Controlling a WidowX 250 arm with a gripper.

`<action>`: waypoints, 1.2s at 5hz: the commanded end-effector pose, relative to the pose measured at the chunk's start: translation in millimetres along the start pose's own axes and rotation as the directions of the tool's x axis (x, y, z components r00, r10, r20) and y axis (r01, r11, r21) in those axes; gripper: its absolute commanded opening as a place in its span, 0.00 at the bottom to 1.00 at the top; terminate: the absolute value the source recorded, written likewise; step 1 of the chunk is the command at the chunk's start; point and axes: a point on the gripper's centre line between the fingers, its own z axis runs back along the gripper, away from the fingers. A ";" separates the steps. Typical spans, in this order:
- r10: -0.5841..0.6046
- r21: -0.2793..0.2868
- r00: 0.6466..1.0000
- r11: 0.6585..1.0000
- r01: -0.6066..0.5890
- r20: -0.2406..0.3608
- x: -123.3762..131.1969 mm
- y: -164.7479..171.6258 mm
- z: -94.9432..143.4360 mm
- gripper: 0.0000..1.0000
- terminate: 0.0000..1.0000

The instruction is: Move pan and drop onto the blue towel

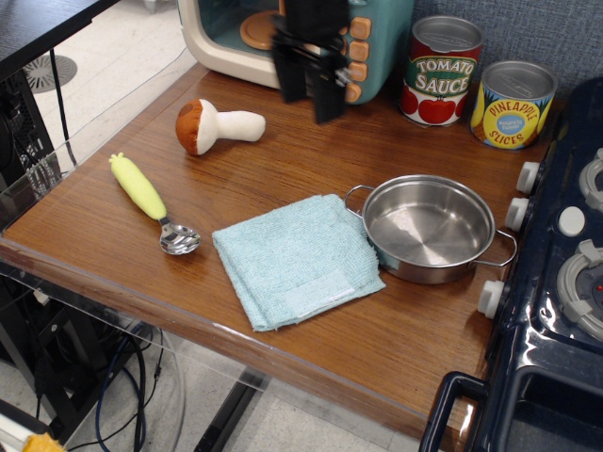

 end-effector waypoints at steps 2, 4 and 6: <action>-0.238 -0.030 0.971 0.971 0.238 0.015 33.2 -51.2 2.9 1.00 0.00; -0.287 -0.073 0.957 0.956 0.284 -0.047 28.5 -57.6 -22.6 1.00 0.00; -0.318 -0.102 0.943 0.946 0.308 -0.102 29.7 -61.3 -41.5 1.00 0.00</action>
